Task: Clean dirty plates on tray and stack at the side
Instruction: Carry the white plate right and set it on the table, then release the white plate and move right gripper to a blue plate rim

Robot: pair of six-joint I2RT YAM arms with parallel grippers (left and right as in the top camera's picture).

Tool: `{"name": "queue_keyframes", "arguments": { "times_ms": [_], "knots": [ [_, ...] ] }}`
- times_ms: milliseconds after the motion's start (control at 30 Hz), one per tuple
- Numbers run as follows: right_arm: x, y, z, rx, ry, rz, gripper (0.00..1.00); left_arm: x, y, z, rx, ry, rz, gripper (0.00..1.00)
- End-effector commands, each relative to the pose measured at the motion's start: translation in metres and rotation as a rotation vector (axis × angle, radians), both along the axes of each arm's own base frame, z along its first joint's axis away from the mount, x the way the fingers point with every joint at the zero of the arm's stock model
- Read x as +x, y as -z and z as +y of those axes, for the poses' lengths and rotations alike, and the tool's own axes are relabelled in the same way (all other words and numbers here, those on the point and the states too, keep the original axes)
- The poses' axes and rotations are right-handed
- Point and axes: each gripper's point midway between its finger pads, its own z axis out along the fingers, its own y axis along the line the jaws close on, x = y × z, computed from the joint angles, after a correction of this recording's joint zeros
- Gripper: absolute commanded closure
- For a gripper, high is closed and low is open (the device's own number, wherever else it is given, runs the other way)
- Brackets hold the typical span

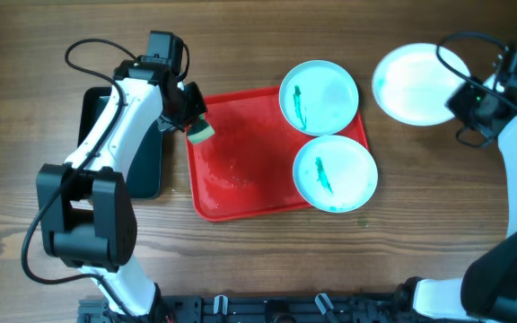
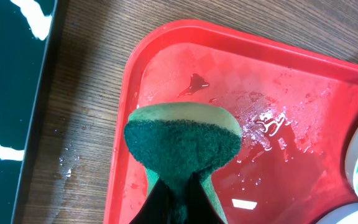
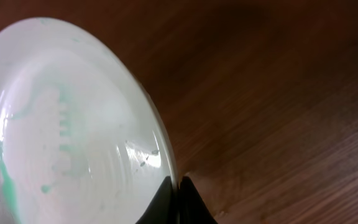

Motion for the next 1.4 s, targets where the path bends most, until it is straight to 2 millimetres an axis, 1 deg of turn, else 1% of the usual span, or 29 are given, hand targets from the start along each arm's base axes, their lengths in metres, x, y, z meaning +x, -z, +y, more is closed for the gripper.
{"name": "queue_keyframes", "arguments": {
  "times_ms": [0,67,133,300,400,467,500,533,567,633,700,767,833,867,900,967,1000,1067,1133,1233,1333,1367],
  "knots": [
    [-0.014,0.049,-0.017,0.042,0.039,0.085,0.96,-0.002,0.008,0.000,0.010,-0.007,0.015,0.96],
    [-0.018,0.067,-0.027,0.050,0.063,0.104,0.96,-0.001,0.008,0.000,0.010,-0.007,0.013,0.96],
    [-0.017,0.083,-0.031,0.049,0.063,0.114,0.96,0.001,0.007,-0.001,0.008,-0.007,0.003,0.96],
    [-0.021,0.119,-0.032,0.055,0.054,0.170,0.96,0.004,0.007,-0.001,0.006,-0.007,-0.008,0.96],
    [-0.026,0.131,-0.030,0.067,0.055,0.212,0.96,0.004,0.007,-0.001,0.006,-0.007,-0.008,0.96],
    [-0.031,0.135,-0.029,0.071,0.057,0.238,0.95,0.004,0.007,-0.001,0.006,-0.007,-0.008,0.96],
    [-0.033,0.136,-0.028,0.074,0.057,0.244,0.92,0.003,0.007,-0.001,0.006,-0.007,-0.007,0.96],
    [-0.034,0.135,-0.027,0.080,0.056,0.251,0.85,0.004,0.007,-0.001,0.006,-0.007,-0.008,0.96],
    [-0.034,0.134,-0.024,0.094,0.047,0.249,0.82,0.004,0.007,-0.001,0.006,-0.007,-0.008,0.96],
    [-0.027,0.125,-0.012,0.135,-0.042,0.220,0.75,0.004,0.007,-0.001,0.006,-0.007,-0.008,0.96],
    [-0.018,0.108,-0.001,0.168,-0.127,0.176,0.70,0.004,0.007,-0.001,0.006,-0.007,-0.008,0.96],
    [-0.004,0.083,0.019,0.196,-0.272,0.095,0.65,0.004,0.007,-0.001,0.006,-0.007,-0.008,0.96],
    [0.008,0.059,0.047,0.221,-0.426,0.000,0.60,0.004,0.007,-0.001,0.006,-0.007,-0.009,0.96],
    [0.012,0.053,0.058,0.217,-0.477,-0.024,0.59,0.004,0.007,-0.001,0.006,-0.007,-0.009,0.96],
    [0.014,0.051,0.065,0.208,-0.512,-0.032,0.58,0.004,0.007,-0.001,0.006,-0.007,-0.009,0.96],
    [0.017,0.051,0.086,0.174,-0.615,-0.032,0.57,0.004,0.007,-0.001,0.006,-0.007,-0.009,0.96],
    [0.017,0.056,0.091,0.148,-0.622,-0.003,0.58,0.004,0.007,-0.001,0.006,-0.007,-0.009,0.96],
    [0.018,0.066,0.094,0.093,-0.580,0.059,0.57,0.004,0.007,-0.001,0.006,-0.007,-0.009,0.96],
    [0.022,0.067,0.105,0.084,-0.613,0.052,0.57,0.004,0.007,-0.001,0.006,-0.007,-0.007,0.96],
    [0.029,0.072,0.129,0.075,-0.726,0.030,0.57,0.004,0.007,-0.001,0.006,-0.007,-0.008,0.96],
    [0.028,0.082,0.156,0.081,-0.881,0.022,0.57,0.004,0.007,-0.001,0.006,-0.007,-0.008,0.96],
    [0.028,0.086,0.159,0.082,-0.895,0.029,0.57,0.004,0.007,-0.001,0.006,-0.007,-0.009,0.96]
  ]
}}
